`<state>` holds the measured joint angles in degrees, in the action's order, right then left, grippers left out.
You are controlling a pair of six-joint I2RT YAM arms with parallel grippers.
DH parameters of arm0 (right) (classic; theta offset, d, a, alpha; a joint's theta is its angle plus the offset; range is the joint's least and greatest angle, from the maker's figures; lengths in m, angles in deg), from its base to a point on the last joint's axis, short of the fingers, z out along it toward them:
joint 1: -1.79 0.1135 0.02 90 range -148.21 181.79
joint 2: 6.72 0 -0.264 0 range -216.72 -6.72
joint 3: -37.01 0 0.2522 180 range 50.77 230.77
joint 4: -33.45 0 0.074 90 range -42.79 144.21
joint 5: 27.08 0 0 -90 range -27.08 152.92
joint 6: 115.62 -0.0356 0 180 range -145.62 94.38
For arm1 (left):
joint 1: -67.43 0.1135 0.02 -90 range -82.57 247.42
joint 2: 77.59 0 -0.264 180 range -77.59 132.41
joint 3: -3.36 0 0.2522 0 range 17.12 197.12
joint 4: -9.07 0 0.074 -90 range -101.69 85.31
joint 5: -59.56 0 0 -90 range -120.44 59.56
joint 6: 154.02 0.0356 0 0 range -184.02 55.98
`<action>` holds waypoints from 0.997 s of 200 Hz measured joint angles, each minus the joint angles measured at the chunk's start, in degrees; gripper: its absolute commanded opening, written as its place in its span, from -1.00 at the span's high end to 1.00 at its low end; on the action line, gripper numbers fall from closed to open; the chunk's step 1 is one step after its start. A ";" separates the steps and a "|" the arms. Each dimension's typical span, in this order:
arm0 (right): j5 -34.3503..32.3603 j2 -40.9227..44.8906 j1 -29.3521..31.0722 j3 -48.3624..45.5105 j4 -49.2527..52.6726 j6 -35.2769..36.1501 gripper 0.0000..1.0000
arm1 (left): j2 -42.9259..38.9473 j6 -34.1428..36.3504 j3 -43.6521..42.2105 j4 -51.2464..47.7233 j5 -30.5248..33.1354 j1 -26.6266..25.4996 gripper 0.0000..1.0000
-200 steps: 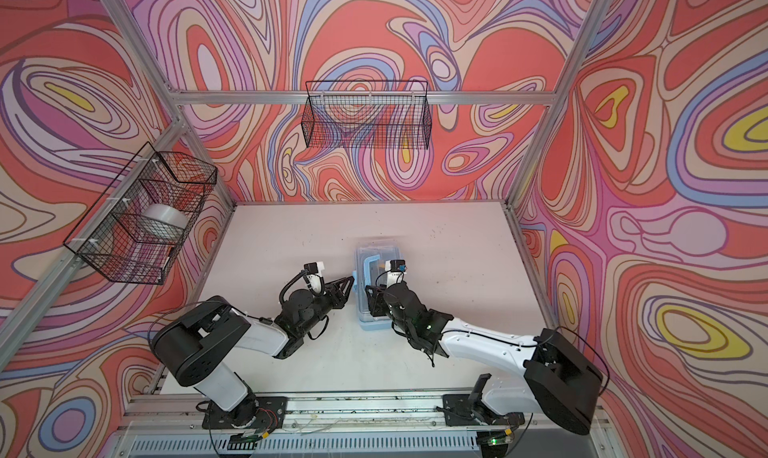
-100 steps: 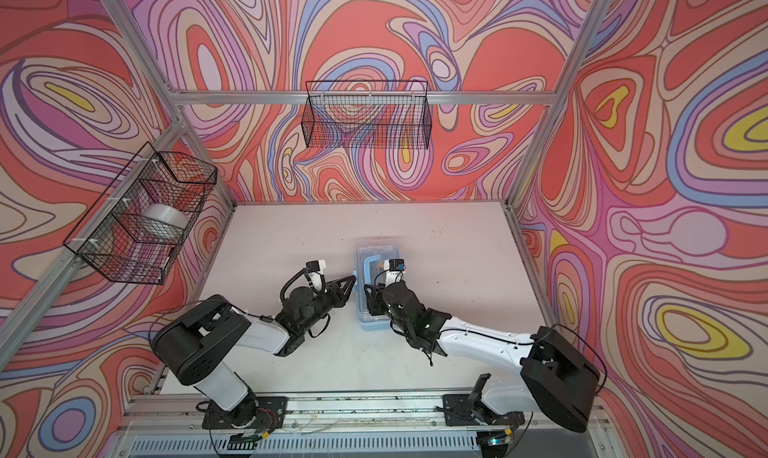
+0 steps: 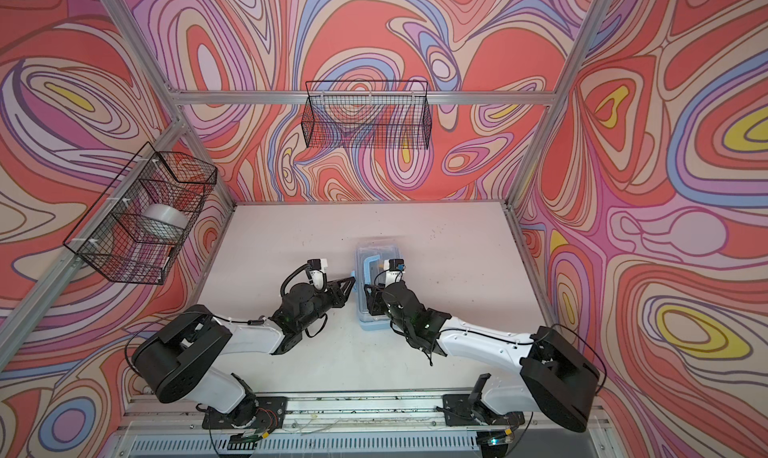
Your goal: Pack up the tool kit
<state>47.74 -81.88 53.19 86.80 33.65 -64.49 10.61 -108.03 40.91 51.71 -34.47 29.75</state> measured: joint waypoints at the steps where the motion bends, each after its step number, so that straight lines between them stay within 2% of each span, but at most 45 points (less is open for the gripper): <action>1: 0.00 -0.02 0.00 0.00 -0.02 0.00 0.06 | 0.00 0.07 0.02 -0.07 0.00 0.00 0.45; 76: -0.42 -0.39 0.00 0.00 -0.55 0.11 0.06 | 0.35 0.94 1.44 -1.90 -0.31 0.02 0.51; 103: -0.48 -0.61 0.00 0.02 -0.94 0.26 0.06 | 0.42 1.68 2.08 -3.28 -0.24 0.17 0.44; 139: -0.61 -0.79 0.00 0.04 -1.22 0.31 0.06 | 0.42 3.34 3.61 -7.63 0.28 0.26 0.44; 199: -0.68 -1.49 0.00 0.48 -1.53 0.48 0.06 | 0.96 3.30 3.76 -8.52 0.11 0.26 0.45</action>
<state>47.07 -83.36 53.19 87.28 32.12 -64.01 11.57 -104.73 44.67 43.19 -34.36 30.02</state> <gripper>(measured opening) 0.471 0.278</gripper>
